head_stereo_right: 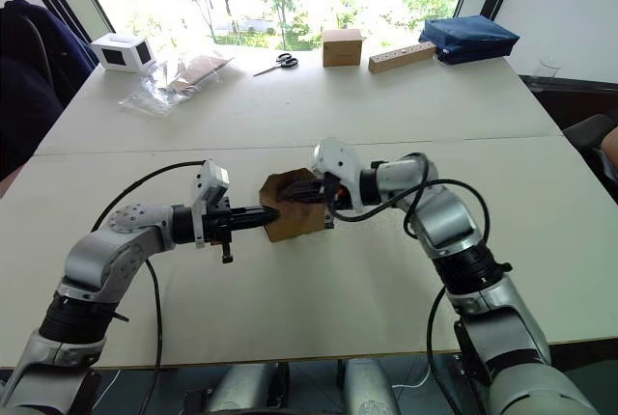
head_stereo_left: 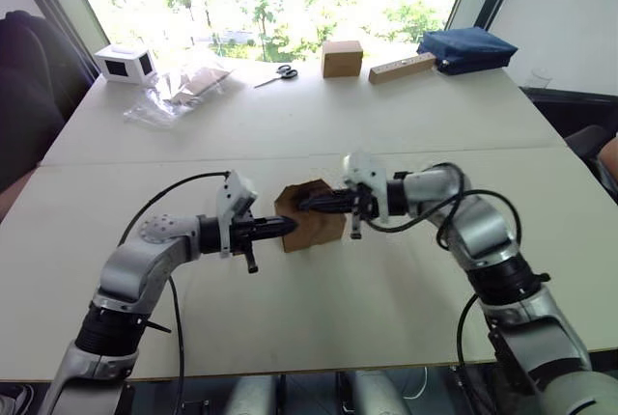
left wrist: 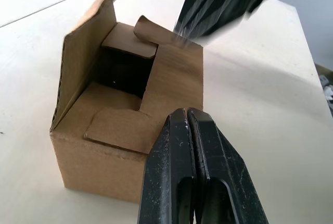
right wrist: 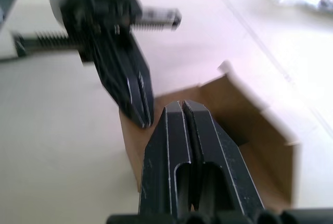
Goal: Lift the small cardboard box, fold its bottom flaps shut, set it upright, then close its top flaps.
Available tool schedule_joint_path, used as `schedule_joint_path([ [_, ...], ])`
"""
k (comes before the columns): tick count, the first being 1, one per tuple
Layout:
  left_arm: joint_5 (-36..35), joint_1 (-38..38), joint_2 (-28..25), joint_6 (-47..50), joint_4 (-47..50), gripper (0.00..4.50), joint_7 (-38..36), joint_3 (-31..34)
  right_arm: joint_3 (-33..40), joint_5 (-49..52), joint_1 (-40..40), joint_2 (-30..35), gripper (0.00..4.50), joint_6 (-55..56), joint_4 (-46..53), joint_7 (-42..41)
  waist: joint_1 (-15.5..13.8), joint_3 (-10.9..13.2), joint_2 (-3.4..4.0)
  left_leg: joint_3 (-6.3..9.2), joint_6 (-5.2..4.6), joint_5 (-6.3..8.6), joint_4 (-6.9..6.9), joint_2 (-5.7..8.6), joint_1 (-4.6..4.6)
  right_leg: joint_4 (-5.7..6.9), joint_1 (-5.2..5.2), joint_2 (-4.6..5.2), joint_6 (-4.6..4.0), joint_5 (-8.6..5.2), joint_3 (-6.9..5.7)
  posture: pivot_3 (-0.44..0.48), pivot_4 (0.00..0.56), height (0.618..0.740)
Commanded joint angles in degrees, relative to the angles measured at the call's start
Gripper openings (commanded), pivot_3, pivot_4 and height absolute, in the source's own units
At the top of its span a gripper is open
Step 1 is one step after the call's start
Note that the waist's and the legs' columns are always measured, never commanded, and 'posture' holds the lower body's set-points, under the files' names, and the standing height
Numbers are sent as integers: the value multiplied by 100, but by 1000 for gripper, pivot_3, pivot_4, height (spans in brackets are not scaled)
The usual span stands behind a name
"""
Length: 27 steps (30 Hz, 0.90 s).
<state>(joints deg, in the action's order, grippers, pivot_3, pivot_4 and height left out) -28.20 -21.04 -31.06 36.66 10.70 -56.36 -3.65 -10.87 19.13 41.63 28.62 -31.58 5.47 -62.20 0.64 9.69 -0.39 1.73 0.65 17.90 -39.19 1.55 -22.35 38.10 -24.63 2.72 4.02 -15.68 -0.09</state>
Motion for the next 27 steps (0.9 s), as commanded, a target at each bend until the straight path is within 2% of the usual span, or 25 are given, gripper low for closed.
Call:
schedule_joint_path([
  [1, -32, -40, -15, -133, -78, 27, -18, 74, 452, 209, 645, -94, 0, 47, -333, 180, 15, -1, 1, 0, 0, 0, 0, 0, 2, 0, 0, 0, 0, 0, 0, 0, 150, 740],
  [7, -111, -62, -30, -171, -129, 27, -9, 137, -510, -1229, 1157, -317, 0, 1181, -1917, 617, 16, -2, 1, -3, 1, -1, 6, -1, 6, 0, 2, 0, -1, 0, 0, 0, 150, 740],
  [11, -143, -50, -63, -156, -90, 27, 16, 161, -747, -1423, 1210, -455, 0, 1361, -2136, 456, 16, -1, 2, -6, 37, -21, 5, -1, -2, 2, -7, 0, -1, 0, 0, 0, 150, 740],
  [20, -178, 25, -198, -168, -103, 27, -29, 218, -831, -1346, 788, -253, 0, 1105, -1493, -97, 13, -1, 2, -4, 36, -20, 5, -1, -2, 1, -6, 0, 0, 0, 0, 0, 150, 740],
  [27, -524, -23, -191, 81, 31, 27, 150, 569, -796, -1427, 469, -253, 0, 921, -1191, 27, 15, -1, 2, -3, 32, -18, 5, -2, -2, 2, -6, 0, -1, 0, 0, 0, 150, 740],
])
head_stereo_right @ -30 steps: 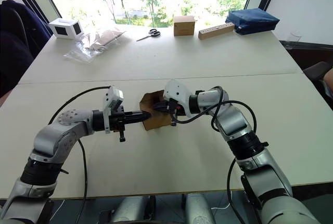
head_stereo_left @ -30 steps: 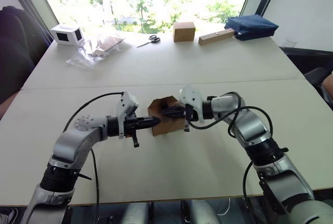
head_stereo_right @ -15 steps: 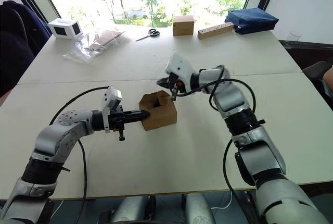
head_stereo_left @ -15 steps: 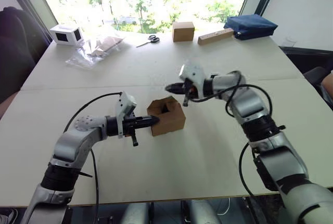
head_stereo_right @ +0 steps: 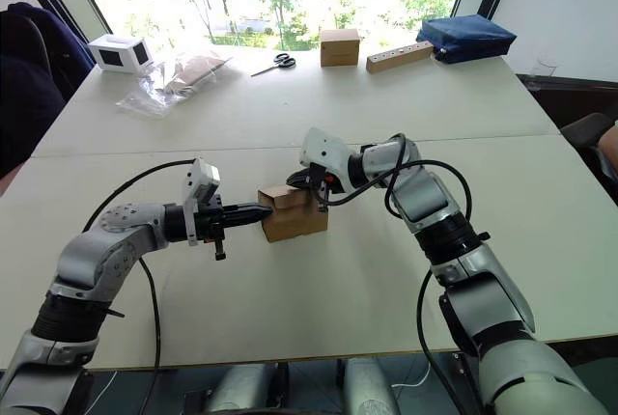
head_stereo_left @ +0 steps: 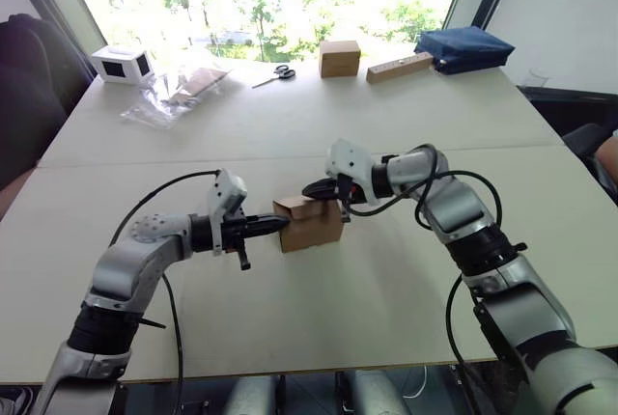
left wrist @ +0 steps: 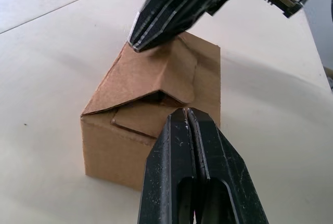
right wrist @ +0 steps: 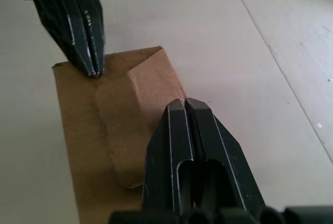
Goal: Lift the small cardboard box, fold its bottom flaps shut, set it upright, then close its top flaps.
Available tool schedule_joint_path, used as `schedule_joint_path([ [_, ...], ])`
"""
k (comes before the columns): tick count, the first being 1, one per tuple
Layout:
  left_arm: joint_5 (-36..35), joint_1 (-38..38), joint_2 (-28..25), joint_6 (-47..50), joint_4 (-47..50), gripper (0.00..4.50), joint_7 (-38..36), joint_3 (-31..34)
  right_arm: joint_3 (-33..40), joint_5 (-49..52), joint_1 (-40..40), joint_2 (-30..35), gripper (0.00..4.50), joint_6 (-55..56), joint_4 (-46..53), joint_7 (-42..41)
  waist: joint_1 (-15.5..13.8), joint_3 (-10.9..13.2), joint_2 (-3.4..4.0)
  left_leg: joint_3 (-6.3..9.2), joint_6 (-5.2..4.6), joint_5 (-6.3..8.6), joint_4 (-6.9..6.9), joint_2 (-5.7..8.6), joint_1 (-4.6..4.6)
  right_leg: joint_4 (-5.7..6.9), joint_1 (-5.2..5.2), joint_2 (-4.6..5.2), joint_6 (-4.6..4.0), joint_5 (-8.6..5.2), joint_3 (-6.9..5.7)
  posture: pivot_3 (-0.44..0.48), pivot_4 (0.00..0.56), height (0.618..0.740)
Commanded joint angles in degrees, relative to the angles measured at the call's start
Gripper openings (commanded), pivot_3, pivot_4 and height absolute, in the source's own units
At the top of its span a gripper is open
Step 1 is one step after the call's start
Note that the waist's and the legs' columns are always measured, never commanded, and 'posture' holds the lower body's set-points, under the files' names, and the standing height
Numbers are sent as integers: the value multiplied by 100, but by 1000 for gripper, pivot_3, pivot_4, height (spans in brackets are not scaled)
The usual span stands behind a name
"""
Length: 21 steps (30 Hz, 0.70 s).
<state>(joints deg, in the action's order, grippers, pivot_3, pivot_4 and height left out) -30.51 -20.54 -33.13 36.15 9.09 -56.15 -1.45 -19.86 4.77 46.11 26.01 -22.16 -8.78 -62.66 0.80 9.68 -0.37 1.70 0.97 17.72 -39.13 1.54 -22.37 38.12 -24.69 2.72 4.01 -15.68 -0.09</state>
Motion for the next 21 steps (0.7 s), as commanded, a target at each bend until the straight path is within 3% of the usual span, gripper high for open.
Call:
schedule_joint_path([
  [1, -385, -122, 59, 198, 213, 27, 208, 438, 116, 12, 16, -1, 0, -34, 238, 95, -2, 0, 0, 0, 0, 0, 0, 0, 0, 0, 0, 0, 0, 0, 0, 0, 150, 740],
  [5, -515, -366, 372, 282, 230, 27, 606, 529, 139, 26, -1, -22, 0, -63, 266, 166, -27, 0, -1, 0, 0, 0, -2, 1, 0, -1, 2, 1, 0, 0, 0, 0, 150, 740],
  [10, -107, -599, 741, 3, -194, 27, 874, 188, 184, 50, -56, -21, 0, -115, 427, 279, -17, 0, -1, 0, 5, -3, -2, 2, 0, -1, 2, 1, 0, 0, -1, 0, 150, 740],
  [21, 180, -725, 1068, -305, -695, 27, 905, 29, 448, 290, -479, 486, 0, -413, 1695, 189, -23, 0, -1, 0, 4, -2, -1, 2, -1, -1, 2, 0, 0, 0, -1, 0, 150, 740],
])
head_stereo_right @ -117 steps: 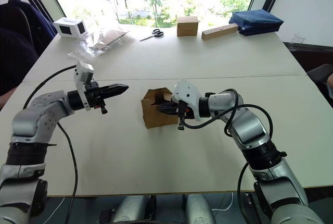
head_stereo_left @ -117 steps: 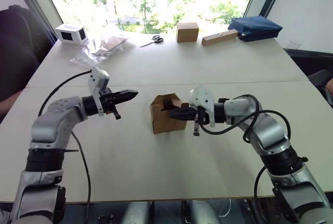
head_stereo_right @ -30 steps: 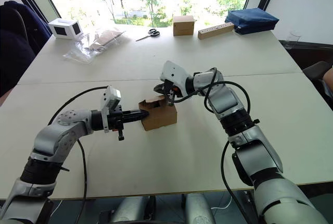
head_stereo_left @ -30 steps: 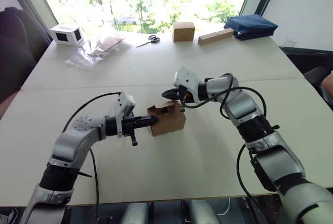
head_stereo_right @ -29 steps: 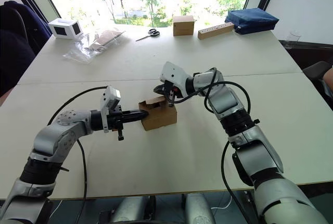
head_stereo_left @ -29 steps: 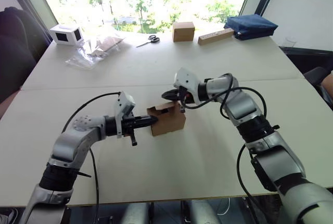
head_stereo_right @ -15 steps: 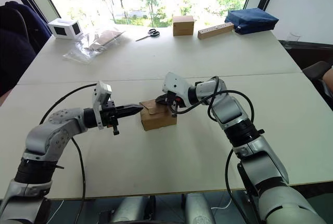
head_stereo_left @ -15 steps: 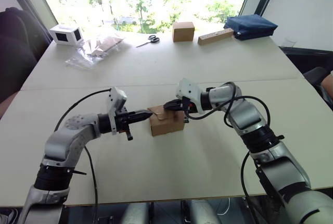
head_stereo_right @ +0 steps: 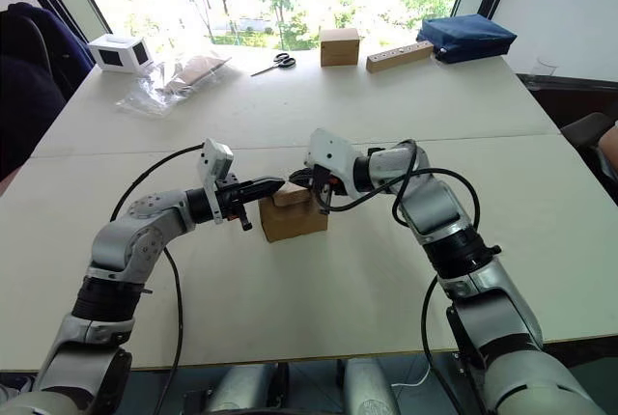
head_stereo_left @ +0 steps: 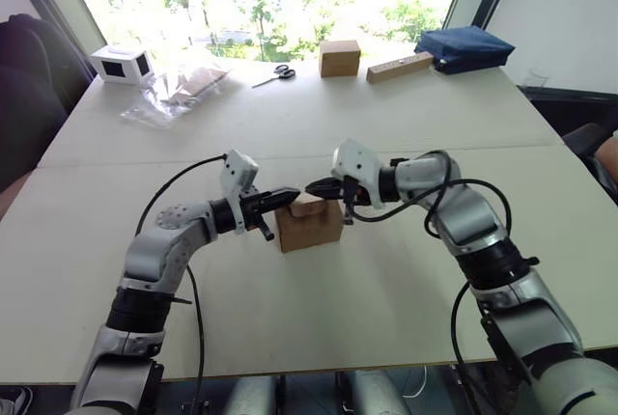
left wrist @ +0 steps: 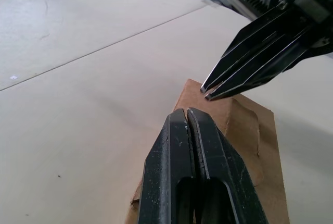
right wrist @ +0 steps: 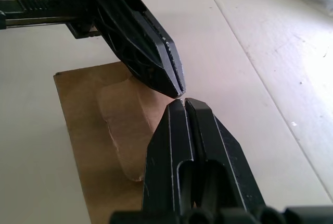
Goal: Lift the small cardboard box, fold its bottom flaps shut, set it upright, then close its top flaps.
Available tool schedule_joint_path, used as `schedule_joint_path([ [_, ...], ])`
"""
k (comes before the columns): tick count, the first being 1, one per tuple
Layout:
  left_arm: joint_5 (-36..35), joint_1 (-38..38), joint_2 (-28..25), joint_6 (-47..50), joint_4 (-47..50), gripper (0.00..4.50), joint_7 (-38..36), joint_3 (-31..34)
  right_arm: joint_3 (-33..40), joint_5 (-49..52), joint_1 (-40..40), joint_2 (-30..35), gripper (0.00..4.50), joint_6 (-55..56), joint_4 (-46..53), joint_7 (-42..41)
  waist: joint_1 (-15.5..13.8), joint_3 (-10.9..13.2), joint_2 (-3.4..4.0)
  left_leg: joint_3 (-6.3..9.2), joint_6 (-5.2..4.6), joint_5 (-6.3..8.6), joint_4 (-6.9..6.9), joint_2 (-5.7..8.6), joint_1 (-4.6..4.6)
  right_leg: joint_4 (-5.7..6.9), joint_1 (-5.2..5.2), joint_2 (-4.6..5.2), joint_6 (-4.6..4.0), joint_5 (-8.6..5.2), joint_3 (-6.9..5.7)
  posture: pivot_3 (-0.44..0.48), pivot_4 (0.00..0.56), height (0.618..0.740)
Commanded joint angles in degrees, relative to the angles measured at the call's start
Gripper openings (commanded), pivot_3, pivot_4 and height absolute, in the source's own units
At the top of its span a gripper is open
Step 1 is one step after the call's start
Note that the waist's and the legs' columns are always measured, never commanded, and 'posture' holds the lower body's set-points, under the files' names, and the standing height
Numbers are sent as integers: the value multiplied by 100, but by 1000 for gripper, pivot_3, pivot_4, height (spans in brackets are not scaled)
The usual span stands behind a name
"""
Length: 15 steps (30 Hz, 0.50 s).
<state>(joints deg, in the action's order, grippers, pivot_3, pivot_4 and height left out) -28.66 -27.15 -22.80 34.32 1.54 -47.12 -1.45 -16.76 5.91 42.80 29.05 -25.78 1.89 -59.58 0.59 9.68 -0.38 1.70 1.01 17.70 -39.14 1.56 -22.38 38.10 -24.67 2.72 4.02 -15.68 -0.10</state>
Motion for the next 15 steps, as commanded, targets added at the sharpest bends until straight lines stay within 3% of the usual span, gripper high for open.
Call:
schedule_joint_path([
  [1, 5, -54, 40, -124, 67, 27, -5, 20, 129, 208, -222, 230, 0, -88, 765, -153, -4, 0, 0, 0, 0, 0, 0, 0, 0, -1, 0, 0, 0, 0, 0, 0, 150, 740],
  [7, -27, 4, 60, -82, 71, 27, 38, 113, -81, 200, -553, 325, 0, -180, 1301, -142, 13, 0, -1, 0, -2, 1, 0, -1, 1, 0, 0, -1, 0, 0, 0, 0, 150, 740],
  [15, -62, 104, -10, -4, 166, 27, 44, 152, -232, -2, -551, 340, 0, 35, 1091, -25, 0, 0, -1, 0, 0, 0, 0, -1, 1, 0, 0, 0, 0, 0, 0, 0, 150, 740],
])
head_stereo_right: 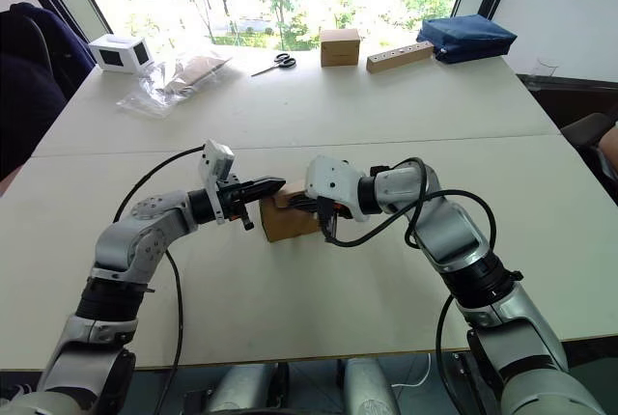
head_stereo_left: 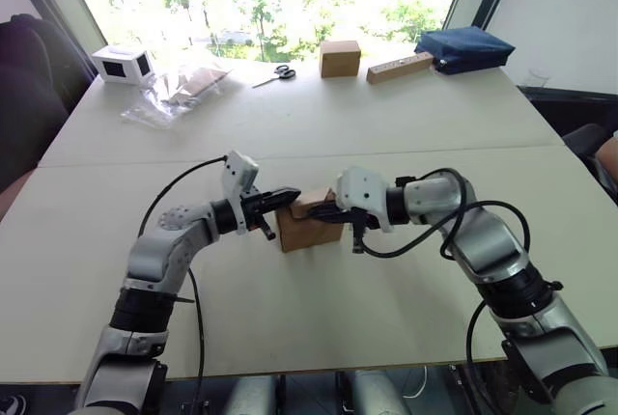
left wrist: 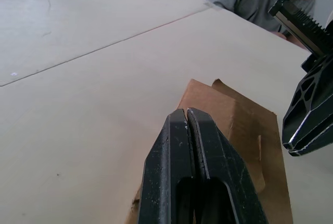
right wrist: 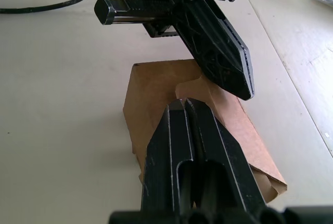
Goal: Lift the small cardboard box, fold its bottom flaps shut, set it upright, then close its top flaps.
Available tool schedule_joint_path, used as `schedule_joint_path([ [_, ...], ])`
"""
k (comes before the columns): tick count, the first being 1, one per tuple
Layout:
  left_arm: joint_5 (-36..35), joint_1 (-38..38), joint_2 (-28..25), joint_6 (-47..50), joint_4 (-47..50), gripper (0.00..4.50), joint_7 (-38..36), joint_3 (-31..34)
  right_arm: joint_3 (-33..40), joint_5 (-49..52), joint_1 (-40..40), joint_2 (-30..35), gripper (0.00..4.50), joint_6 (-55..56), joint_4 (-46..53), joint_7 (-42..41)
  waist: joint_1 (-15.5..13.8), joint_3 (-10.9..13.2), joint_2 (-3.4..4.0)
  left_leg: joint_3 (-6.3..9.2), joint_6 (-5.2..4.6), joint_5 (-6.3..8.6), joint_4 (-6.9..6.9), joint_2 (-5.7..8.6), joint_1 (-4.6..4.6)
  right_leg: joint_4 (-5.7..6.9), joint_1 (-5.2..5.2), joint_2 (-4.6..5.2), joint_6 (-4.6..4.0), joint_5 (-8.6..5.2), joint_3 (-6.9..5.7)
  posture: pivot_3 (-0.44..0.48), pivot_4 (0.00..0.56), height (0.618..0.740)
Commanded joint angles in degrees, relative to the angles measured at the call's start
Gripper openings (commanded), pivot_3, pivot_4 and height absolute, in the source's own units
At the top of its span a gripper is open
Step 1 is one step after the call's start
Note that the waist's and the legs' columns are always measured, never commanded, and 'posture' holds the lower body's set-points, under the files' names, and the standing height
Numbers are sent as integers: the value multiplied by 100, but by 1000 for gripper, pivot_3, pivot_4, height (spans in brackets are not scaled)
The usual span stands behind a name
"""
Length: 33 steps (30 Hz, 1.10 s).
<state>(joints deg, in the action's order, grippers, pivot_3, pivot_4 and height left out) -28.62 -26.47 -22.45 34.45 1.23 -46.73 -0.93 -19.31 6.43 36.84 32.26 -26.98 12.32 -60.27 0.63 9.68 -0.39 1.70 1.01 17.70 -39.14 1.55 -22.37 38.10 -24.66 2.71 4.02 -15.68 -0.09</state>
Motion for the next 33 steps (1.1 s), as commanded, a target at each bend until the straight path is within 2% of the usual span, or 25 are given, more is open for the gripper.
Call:
schedule_joint_path([
  [1, -67, 41, -47, -12, 198, 27, 13, 101, 13, -70, 48, 25, 0, 175, 22, 47, -5, 0, 0, 0, 0, 0, 0, 0, 0, 0, 0, 0, 0, 0, 0, 0, 150, 740],
  [25, -274, 100, 2, 115, 138, 27, 45, 144, -343, -872, 291, -139, 0, 848, -850, 264, -4, -1, -1, 0, 2, -1, -1, 1, 1, 0, 2, 0, 0, 0, 0, 0, 150, 740],
  [33, 19, 171, -189, -127, 291, 27, -94, -121, -227, -701, 278, -171, 0, 696, -676, 151, 0, -1, -1, 0, 2, -1, -1, 0, 2, 0, 2, 0, 0, 0, 0, 0, 150, 740],
])
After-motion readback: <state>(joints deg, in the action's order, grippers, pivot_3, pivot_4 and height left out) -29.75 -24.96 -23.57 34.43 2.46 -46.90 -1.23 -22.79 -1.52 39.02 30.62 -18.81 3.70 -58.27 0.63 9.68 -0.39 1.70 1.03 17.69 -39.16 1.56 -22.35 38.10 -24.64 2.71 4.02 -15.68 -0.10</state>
